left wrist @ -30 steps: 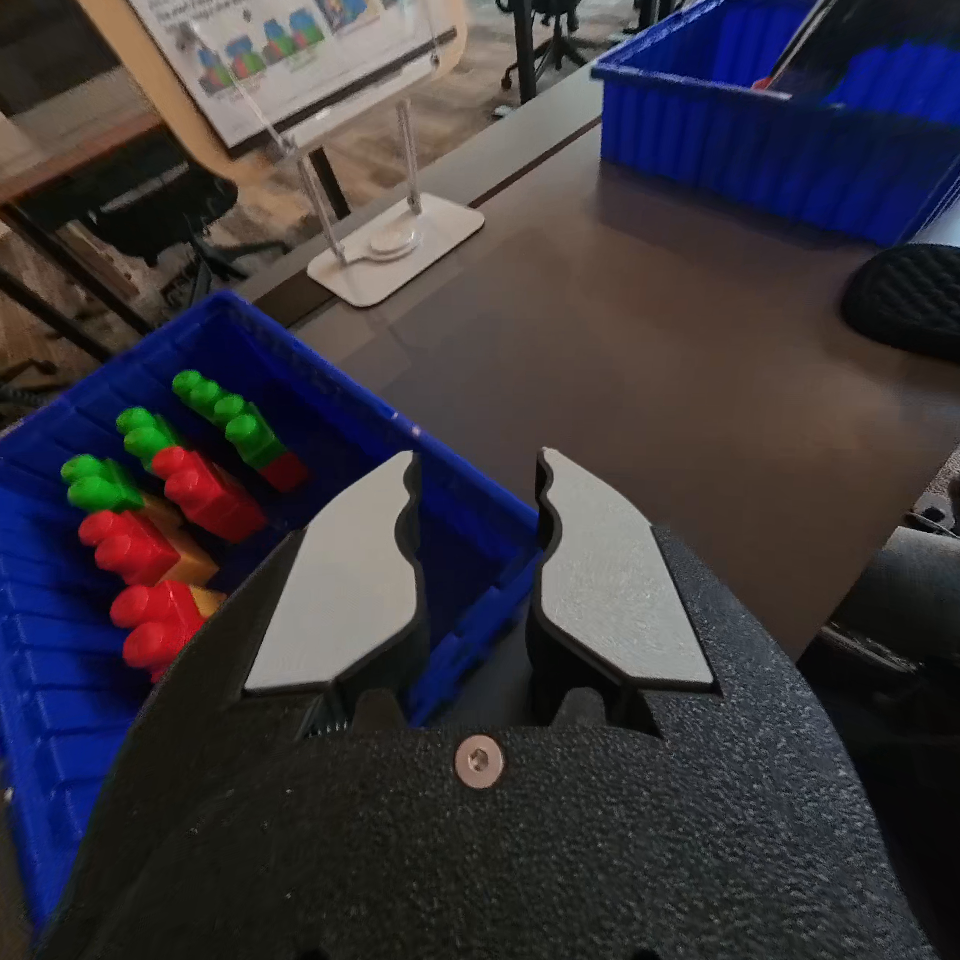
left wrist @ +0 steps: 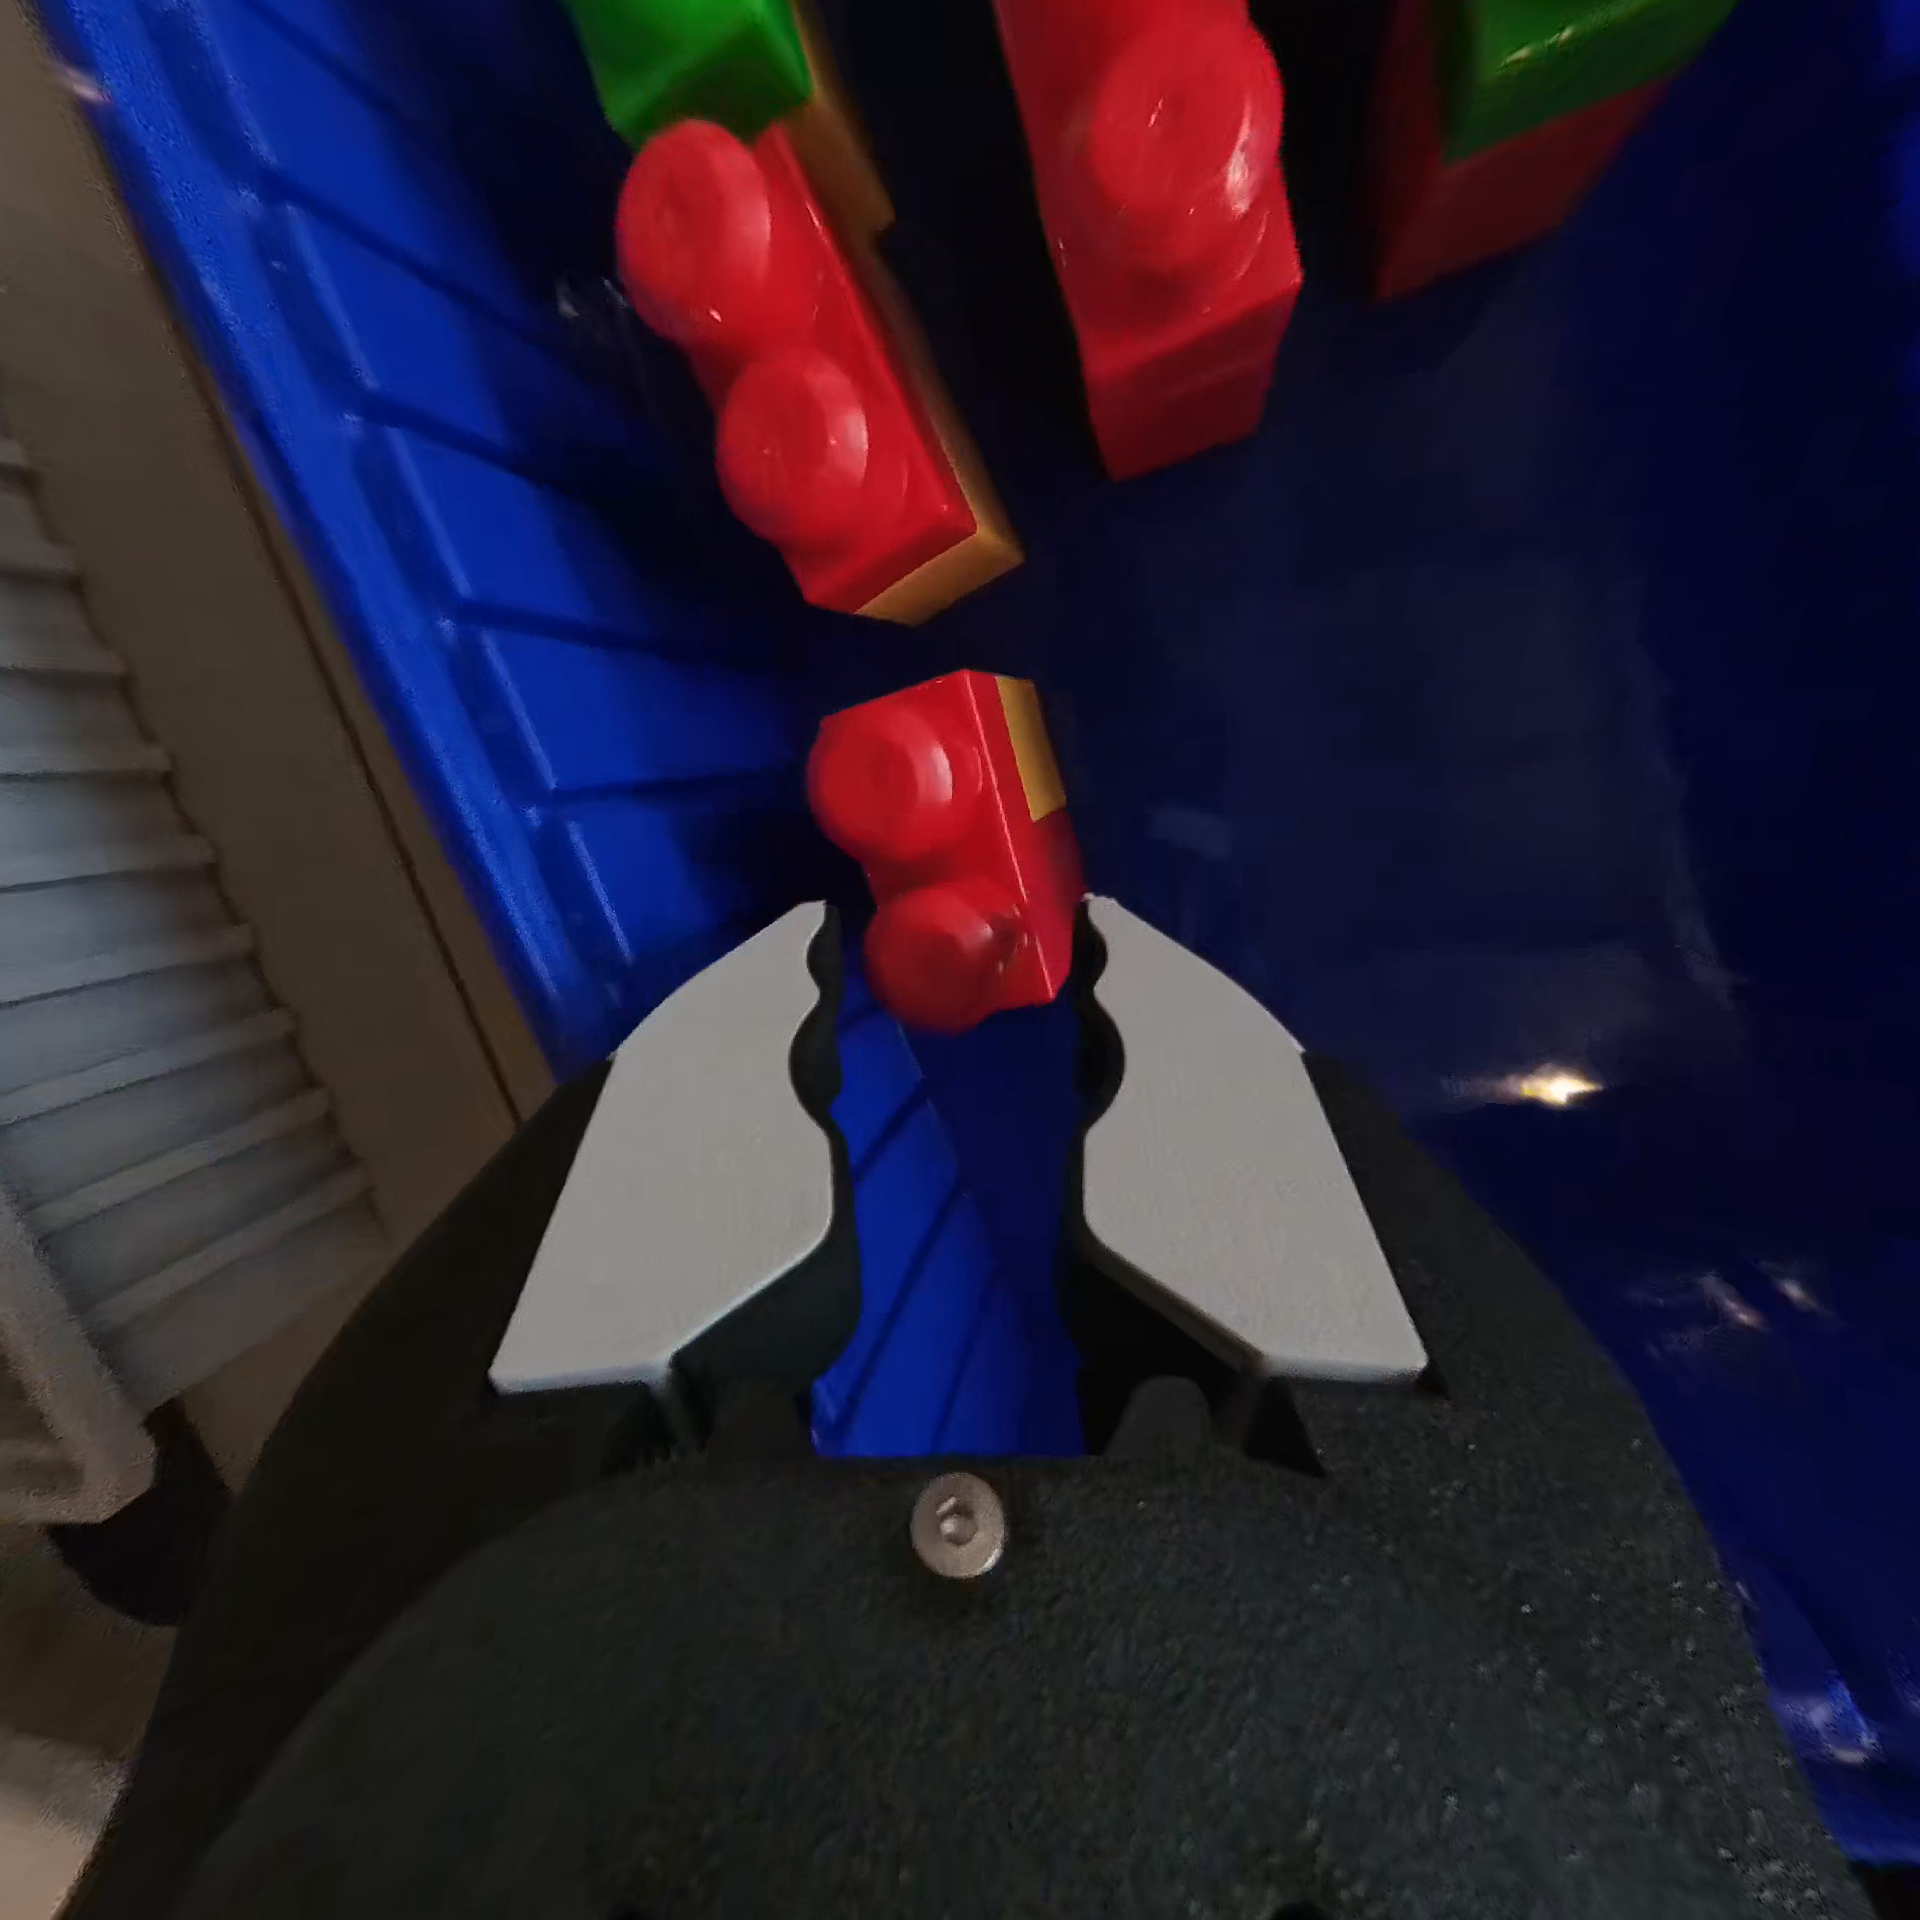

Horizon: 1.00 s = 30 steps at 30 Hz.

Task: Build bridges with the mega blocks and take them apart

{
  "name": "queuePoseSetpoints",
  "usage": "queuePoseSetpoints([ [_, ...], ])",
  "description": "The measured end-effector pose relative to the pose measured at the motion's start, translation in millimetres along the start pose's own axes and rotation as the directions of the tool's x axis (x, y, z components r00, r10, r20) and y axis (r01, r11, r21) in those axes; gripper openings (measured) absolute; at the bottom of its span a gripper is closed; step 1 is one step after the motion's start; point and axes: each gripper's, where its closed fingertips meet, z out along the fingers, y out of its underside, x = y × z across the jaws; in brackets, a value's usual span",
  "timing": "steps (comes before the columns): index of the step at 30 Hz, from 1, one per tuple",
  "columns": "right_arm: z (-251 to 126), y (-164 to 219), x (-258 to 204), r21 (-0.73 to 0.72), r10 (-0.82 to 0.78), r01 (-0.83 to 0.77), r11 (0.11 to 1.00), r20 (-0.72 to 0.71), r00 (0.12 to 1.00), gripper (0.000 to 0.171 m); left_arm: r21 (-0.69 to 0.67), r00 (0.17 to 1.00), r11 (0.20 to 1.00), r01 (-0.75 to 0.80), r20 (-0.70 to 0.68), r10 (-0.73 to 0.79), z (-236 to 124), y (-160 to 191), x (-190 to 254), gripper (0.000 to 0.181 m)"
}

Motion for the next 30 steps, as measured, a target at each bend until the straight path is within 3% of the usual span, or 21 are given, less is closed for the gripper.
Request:
queuePoseSetpoints([
  [12, -39.7, -63.5, -126.4, 0.145, -0.342, 0.350, 0.926, -0.079, 0.937, 0.064, -0.062, 0.999, 0.998, 0.000, 0.032, 0.002, 31.9, -1.5, -3.7, 0.040],
  [17, -43.9, -79.6, -165.3, 0.189, -0.430, 0.443, 0.876, -0.109, 0.896, 0.059, -0.005, 0.999, 0.999, -0.037, 0.025, 0.037, 28.2, -4.5, -0.4, 0.038],
  [22, -45.8, -92.1, -193.8, 0.219, -0.505, 0.529, 0.820, -0.158, 0.848, 0.056, 0.124, 0.989, 0.986, -0.107, 0.118, 0.092, -3.6, -14.0, 2.7, 0.037],
  [30, -41.0, -108.1, -230.4, 0.264, -0.553, 0.572, 0.776, -0.152, 0.819, 0.054, 0.368, 0.956, 0.898, -0.242, 0.251, 0.155, -91.3, -32.7, 39.4, 0.037],
])
